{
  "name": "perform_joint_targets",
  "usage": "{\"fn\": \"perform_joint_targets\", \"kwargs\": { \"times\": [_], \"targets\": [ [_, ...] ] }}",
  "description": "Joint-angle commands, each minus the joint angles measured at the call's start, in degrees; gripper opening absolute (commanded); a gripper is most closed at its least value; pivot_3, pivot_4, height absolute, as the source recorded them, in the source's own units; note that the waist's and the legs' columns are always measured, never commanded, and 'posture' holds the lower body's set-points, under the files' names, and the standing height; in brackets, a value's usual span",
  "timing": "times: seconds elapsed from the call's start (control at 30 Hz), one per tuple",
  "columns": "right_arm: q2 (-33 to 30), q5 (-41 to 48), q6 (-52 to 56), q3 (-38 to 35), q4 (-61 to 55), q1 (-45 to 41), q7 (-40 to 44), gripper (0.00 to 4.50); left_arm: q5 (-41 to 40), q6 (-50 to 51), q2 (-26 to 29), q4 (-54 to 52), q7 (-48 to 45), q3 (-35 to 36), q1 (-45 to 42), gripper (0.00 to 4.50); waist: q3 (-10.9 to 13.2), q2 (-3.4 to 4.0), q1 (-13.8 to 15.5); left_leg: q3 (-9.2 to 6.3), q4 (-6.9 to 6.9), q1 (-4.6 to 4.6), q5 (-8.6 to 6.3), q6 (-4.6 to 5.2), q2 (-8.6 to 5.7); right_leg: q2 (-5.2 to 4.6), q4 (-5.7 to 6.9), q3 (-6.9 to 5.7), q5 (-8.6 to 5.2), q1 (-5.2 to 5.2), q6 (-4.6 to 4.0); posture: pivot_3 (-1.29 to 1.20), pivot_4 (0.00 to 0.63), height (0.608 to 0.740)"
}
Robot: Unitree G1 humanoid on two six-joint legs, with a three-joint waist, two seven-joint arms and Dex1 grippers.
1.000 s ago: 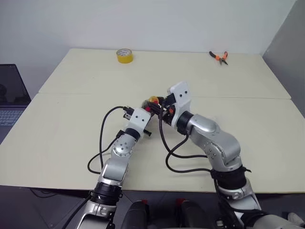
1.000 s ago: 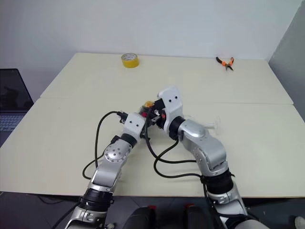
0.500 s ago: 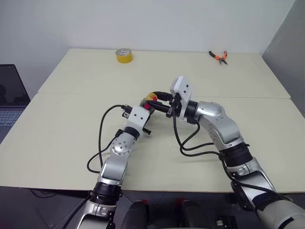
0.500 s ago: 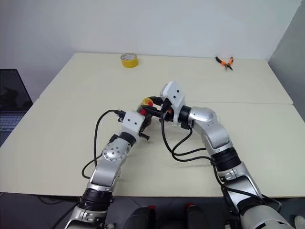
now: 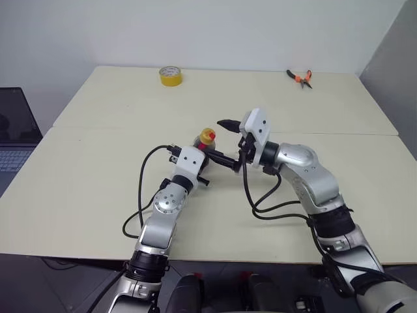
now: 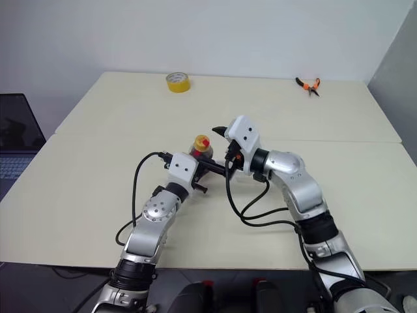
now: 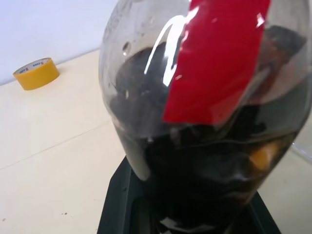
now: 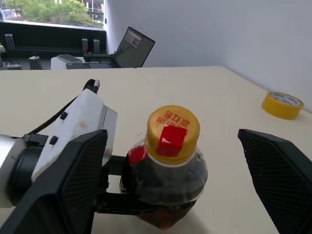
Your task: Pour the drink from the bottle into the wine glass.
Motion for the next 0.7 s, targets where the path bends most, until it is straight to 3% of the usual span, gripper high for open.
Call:
{"fn": "perform_joint_targets", "kwargs": {
  "times": [0.03, 0.27, 0.7],
  "targets": [
    [2.63, 1.12, 3.60, -2.19, -7.70, 0.99, -6.04, 4.40, -0.34, -0.62, -0.65, -4.16, 0.04, -0.40, -0.90, 0.72, 0.00, 0.00, -0.05, 0.00, 0.00, 0.01, 0.00, 0.00, 0.00, 0.00, 0.01, 0.00, 0.00, 0.00, 0.00, 0.00, 0.150, 0.740],
    [8.55, -6.40, 1.89, 2.15, -7.44, 1.75, -16.32, 4.40, -0.25, -0.58, -1.01, -3.86, -0.29, -1.10, -1.08, 0.72, 0.00, 0.00, -0.06, 0.00, 0.01, 0.02, 0.01, -0.01, 0.00, 0.02, 0.04, 0.00, 0.00, 0.00, 0.00, 0.00, 0.150, 0.740],
    [9.83, -9.90, 0.39, 0.73, -4.27, 2.01, -19.42, 4.40, -0.41, -0.78, -0.34, -3.87, -0.45, -0.95, -0.91, 0.67, 0.00, 0.00, -0.04, -0.01, 0.01, 0.02, 0.01, -0.01, -0.01, 0.02, 0.03, -0.02, 0.00, 0.00, 0.00, 0.00, 0.150, 0.740]
  ]
}}
